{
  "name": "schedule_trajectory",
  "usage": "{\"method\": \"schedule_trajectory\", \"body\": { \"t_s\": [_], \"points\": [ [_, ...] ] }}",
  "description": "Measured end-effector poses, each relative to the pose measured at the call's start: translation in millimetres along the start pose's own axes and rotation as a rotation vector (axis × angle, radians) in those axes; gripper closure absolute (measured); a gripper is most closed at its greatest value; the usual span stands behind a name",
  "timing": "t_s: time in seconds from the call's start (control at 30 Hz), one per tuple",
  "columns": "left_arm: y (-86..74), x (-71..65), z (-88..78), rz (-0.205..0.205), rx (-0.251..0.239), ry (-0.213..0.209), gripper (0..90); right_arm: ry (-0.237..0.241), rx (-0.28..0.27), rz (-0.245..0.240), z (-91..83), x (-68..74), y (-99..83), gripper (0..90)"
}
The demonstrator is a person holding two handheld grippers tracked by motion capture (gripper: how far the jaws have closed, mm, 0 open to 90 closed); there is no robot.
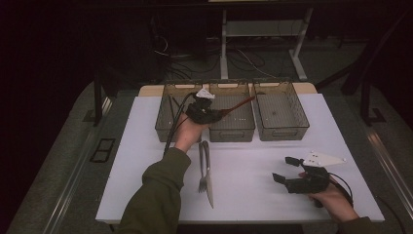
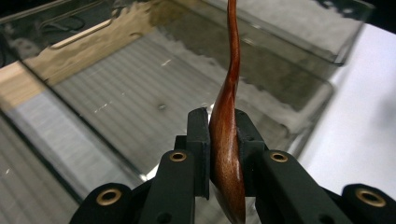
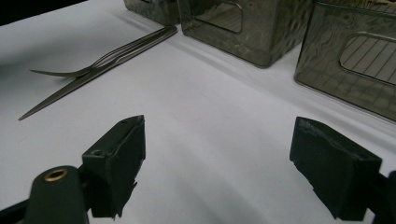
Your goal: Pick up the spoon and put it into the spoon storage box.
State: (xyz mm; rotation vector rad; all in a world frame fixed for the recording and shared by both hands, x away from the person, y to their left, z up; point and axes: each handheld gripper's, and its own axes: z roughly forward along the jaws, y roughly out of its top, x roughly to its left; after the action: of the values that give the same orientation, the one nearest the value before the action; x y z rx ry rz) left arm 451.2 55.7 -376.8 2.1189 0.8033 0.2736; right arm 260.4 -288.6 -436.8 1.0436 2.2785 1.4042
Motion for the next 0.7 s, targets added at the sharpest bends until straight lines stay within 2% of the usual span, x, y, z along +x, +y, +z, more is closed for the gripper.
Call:
{"method": "schedule_trajectory", "body": {
  "t_s": [0.23, 0.37, 0.57, 0.7],
  "points": [
    [-3.8, 3.4, 12.6, -0.023, 0.041, 0.045, 78.9, 0.002, 0.001, -0.001, 0.0, 0.3, 0.0, 17.6],
    [-4.9, 2.7, 16.4, -0.012, 0.057, 0.048, 78.3, 0.002, 0.0, 0.002, -0.3, 0.2, 0.0, 17.5],
    [-3.1, 0.3, 15.8, -0.004, 0.034, 0.054, 67.0, 0.003, -0.001, 0.0, -0.5, 0.0, 0.0, 17.6],
    [-1.9, -0.3, 12.5, 0.004, 0.015, 0.042, 62.4, 0.004, 0.0, 0.0, -0.4, 0.3, 0.0, 17.6]
  ]
}}
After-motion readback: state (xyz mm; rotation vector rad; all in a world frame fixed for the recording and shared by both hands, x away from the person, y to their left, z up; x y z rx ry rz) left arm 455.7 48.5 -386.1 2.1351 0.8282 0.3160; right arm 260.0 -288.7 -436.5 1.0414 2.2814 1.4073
